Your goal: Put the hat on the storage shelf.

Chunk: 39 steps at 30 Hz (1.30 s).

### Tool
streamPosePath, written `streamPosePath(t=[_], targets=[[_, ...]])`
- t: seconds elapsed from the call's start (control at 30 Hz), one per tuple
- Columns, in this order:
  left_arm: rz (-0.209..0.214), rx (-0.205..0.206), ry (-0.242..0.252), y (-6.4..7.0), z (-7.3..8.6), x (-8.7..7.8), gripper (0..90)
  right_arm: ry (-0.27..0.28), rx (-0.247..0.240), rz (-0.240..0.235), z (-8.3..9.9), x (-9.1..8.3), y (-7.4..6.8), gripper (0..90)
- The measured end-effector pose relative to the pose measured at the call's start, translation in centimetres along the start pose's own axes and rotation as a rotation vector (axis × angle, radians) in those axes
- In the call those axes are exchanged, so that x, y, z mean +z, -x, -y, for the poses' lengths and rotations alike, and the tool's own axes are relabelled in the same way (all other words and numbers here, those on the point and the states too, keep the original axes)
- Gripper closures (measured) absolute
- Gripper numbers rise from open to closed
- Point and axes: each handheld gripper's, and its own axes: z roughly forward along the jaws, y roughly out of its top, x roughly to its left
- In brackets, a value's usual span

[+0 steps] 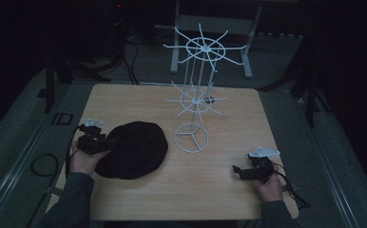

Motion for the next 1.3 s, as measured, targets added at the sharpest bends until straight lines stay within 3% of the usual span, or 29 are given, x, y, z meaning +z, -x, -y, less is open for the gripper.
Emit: streamPosePath(t=[0.43,0.77,1.0,1.3], targets=[[-0.080,-0.012,-0.078,-0.7,-0.9,2.1,38.3,0.000,0.000,0.000,0.0,0.0,0.0,11.9],[-0.112,-0.028,-0.157,-0.5,-1.1,4.1,46.7,0.001,-0.001,0.000,0.0,0.0,0.0,11.9],[-0.169,0.040,-0.219,0.4,-1.6,4.8,49.9,0.001,-0.001,0.000,0.0,0.0,0.0,12.0],[-0.226,0.122,-0.243,1.2,-2.1,4.8,68.5,0.001,-0.001,0.000,0.0,0.0,0.0,12.0]])
